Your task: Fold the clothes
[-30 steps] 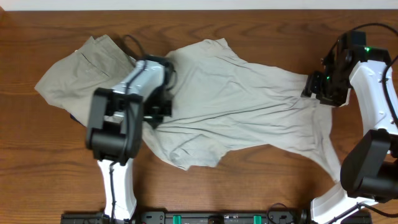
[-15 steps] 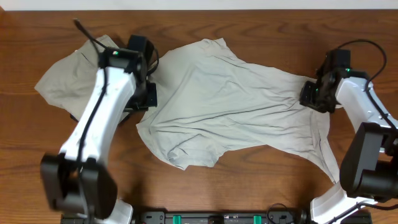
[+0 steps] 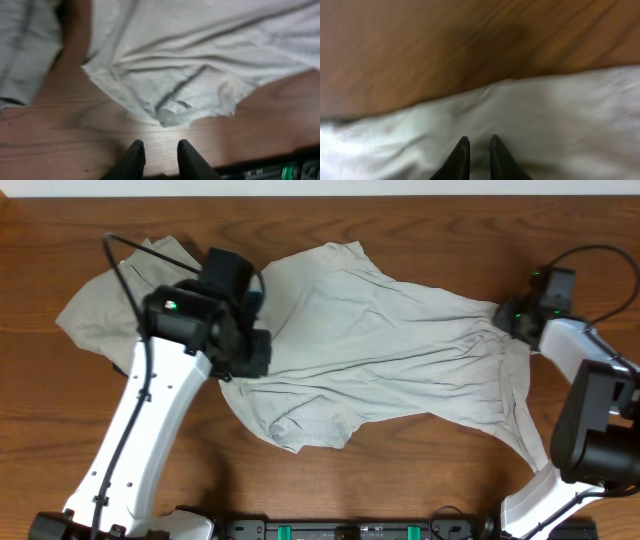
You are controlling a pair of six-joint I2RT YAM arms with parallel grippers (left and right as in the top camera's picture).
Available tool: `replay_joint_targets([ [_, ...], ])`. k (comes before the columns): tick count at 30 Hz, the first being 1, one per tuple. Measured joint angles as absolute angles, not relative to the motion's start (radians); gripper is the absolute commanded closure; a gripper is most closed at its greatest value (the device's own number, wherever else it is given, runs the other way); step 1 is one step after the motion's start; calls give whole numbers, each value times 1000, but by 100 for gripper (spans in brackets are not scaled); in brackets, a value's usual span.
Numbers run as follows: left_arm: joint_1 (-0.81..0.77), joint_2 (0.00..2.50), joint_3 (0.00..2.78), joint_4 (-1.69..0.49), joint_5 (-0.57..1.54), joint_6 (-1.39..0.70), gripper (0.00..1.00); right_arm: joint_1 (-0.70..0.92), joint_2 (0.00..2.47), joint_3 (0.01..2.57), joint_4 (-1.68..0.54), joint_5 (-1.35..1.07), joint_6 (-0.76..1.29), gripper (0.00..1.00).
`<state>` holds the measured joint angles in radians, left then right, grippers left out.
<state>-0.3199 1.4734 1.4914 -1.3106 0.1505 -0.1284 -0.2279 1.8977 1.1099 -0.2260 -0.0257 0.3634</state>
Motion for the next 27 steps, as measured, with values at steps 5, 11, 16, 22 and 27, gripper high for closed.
replay_joint_targets([
  [5, -434, 1473, 1401, -1263, 159, -104, 67, -317, 1907, 1284, -439, -106, 337, 53],
  [11, -534, 1474, 1214, -1056, 171, -93, 53, -350, 1856, 1448, -699, -261, 280, 43],
  [16, -597, 1494, 1067, -877, 238, -69, 45, -350, 1722, 1463, -804, -349, 265, 38],
  [22, -720, 1587, 1027, -725, 297, -36, 40, -350, 1553, 1476, -873, -385, 258, 34],
  [27, -790, 1703, 1027, -696, 316, -29, 38, -350, 1492, 1477, -945, -394, 257, 34],
])
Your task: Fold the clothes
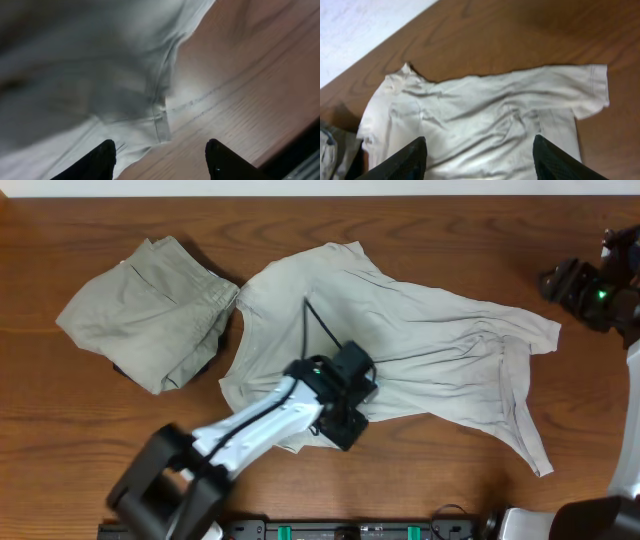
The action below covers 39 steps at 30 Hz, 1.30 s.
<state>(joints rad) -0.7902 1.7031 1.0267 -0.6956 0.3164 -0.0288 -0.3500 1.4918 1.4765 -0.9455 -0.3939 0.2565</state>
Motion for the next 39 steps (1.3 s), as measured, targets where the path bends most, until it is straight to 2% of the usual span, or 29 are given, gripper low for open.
replay_joint_targets([
  [4, -792, 1767, 1027, -682, 316, -39, 28, -350, 1487, 1477, -1034, -396, 248, 33],
  [8, -787, 1776, 1027, -667, 316, -50, 29, -350, 1487, 1477, -1095, -397, 221, 33],
  [12, -787, 1776, 1027, -649, 319, -60, 48, -350, 1487, 1477, -1113, -397, 205, 33],
  [21, -788, 1776, 1027, -675, 327, -78, 52, -350, 1487, 1477, -1126, -397, 196, 33],
  [25, -788, 1777, 1027, -673, 328, -97, 71, -350, 1487, 1477, -1129, -397, 196, 33],
  [29, -788, 1778, 1027, -647, 305, -101, 81, -350, 1487, 1477, -1130, -397, 196, 33],
  [32, -788, 1778, 1027, -641, 270, -104, 79, -350, 1487, 1477, -1129, -397, 196, 33],
  [35, -791, 1779, 1027, -642, 252, -107, 58, -350, 1487, 1477, -1129, -397, 196, 33],
  [39, -838, 1779, 1027, -644, 212, -99, 46, -350, 1487, 1477, -1130, -397, 196, 33],
])
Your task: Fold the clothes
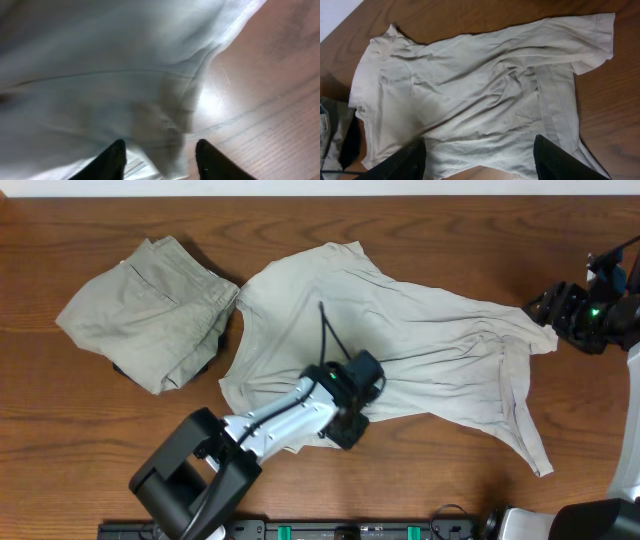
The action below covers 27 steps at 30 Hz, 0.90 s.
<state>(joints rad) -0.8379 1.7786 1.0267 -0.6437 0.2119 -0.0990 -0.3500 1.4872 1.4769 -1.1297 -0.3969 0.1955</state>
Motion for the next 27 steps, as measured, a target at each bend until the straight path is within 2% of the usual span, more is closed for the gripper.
replay_joint_targets([
  [3, -908, 1779, 1027, -625, 152, -93, 44, -350, 1487, 1477, -1130, -397, 195, 33],
  [5, -947, 1779, 1027, -623, 125, -92, 48, -350, 1487, 1477, -1131, -397, 193, 33],
  [6, -959, 1779, 1027, -622, 116, -92, 52, -350, 1487, 1477, -1132, -397, 193, 33],
  [12, -950, 1779, 1027, -620, 79, -82, 94, -350, 1485, 1477, -1134, -397, 193, 33],
  [16, -934, 1779, 1030, -649, 46, -82, 94, -350, 1465, 1477, -1134, -397, 193, 32],
  [22, -904, 1778, 1166, -892, -54, -82, 94, -350, 1447, 1477, -1149, -382, 192, 32],
  [27, -863, 1731, 1312, -1061, -136, -81, 94, -350, 1447, 1477, -1211, -342, 192, 42],
])
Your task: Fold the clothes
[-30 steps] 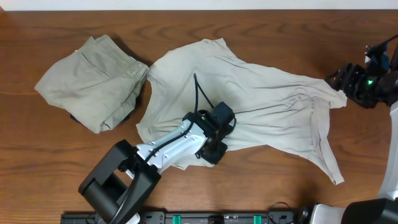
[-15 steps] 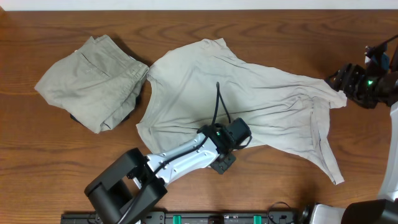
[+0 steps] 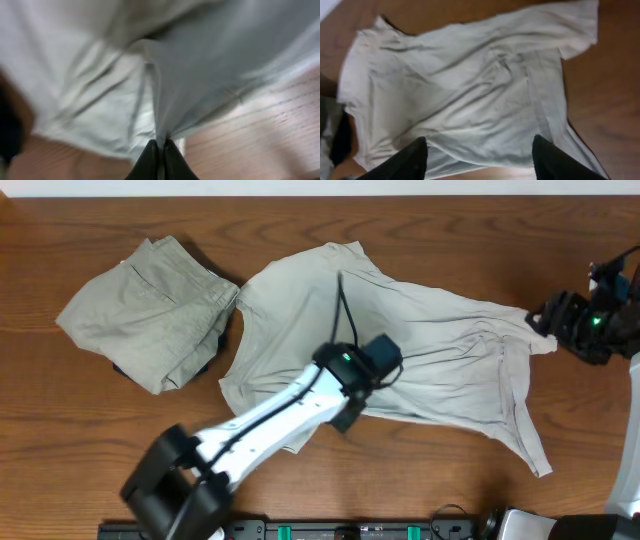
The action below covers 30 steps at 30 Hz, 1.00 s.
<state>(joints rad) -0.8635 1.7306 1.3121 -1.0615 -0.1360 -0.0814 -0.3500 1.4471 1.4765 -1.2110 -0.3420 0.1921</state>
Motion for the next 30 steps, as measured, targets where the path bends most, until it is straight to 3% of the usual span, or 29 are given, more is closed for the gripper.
replay_joint_targets([
  [4, -827, 1668, 1340, -1134, -165, -81, 94, -350, 1448, 1444, -1236, -321, 189, 42],
  [14, -786, 1658, 1340, -1200, -187, -81, 94, -226, 1453, 1052, -1141, -268, 207, 35],
  [17, -786, 1658, 1340, -1203, -192, -81, 94, -189, 1453, 966, -1086, -224, 236, 41],
  [21, -786, 1658, 1340, -1205, -196, -81, 94, -169, 1453, 879, -985, -181, 278, 69],
  [30, -771, 1658, 1340, -1227, -203, -82, 94, -196, 1453, 764, -829, 135, 442, 83],
])
